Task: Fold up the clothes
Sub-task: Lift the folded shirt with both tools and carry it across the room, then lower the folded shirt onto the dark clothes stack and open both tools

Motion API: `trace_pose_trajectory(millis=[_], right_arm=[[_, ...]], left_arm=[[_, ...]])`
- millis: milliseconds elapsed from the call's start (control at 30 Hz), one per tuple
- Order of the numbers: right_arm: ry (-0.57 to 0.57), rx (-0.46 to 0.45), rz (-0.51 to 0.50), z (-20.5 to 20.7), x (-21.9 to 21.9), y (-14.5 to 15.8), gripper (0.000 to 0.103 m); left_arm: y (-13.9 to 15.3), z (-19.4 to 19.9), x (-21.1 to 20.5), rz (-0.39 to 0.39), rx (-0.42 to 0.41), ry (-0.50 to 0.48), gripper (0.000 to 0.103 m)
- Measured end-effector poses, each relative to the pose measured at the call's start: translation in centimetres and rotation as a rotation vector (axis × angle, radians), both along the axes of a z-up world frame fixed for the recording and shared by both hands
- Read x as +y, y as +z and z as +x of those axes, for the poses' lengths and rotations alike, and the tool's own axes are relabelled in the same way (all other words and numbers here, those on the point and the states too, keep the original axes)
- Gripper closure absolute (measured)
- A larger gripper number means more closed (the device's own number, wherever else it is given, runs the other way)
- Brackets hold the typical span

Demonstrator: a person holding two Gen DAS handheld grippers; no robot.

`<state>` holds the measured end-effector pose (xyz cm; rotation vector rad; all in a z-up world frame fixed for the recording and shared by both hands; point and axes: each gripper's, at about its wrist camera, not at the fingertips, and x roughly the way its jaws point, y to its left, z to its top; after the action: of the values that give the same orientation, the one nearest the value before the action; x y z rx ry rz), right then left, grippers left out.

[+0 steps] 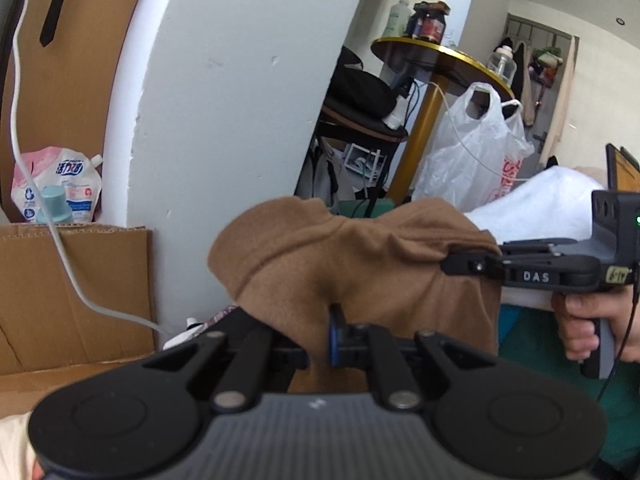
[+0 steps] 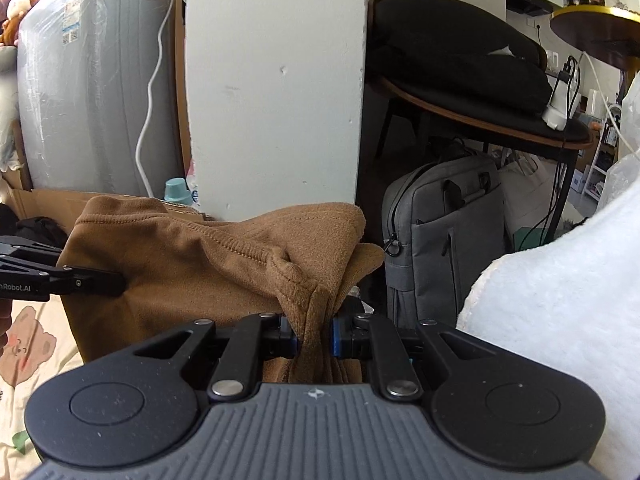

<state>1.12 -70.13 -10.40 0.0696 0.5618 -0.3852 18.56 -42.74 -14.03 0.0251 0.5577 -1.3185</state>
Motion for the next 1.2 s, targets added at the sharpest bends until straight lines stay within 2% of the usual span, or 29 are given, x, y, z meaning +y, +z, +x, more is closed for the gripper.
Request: trace_pose_trajectory(millis=[267,400,567,767,900,1000,1067,1200], right_arm=[[0.026,0.033,-0.013,2.2,-1.6,-2.0,0.087],[0.044,0.049,-0.018,3.4,-2.3,-2.9,0.086],[0.047,0.066,-0.014,4.9,-2.9,-4.1,0.086],[0.015,0.094,0.035,6.8,-4.2,-6.2,0.083],[-0.01,0.109,0.053,7.7,-5.1,-7.4,0.081],[-0.037,0.149,0.028,8.5,-5.5,-8.0,0.07],[-0.08,0.179,0.013,8.9,-5.9,-8.3,0.06],[-0.147,0.172,0.053,8.2,-6.8,-7.8,0.052]], left_arm=[[-2.1,1.4,-0.6,-0.018,-0.003,0.02,0.093],[-2.9,2.2,-1.0,-0.006,-0.017,0.026,0.093],[-4.0,3.6,-1.6,0.005,0.005,0.043,0.093],[-6.8,5.7,-2.8,0.039,0.082,0.1,0.086],[-8.6,6.3,-3.4,0.053,0.133,0.146,0.078],[-9.4,6.7,-3.1,0.055,0.192,0.186,0.062],[-9.6,6.8,-2.7,0.057,0.198,0.198,0.06],[-9.6,7.9,-1.4,0.026,0.284,0.229,0.058]])
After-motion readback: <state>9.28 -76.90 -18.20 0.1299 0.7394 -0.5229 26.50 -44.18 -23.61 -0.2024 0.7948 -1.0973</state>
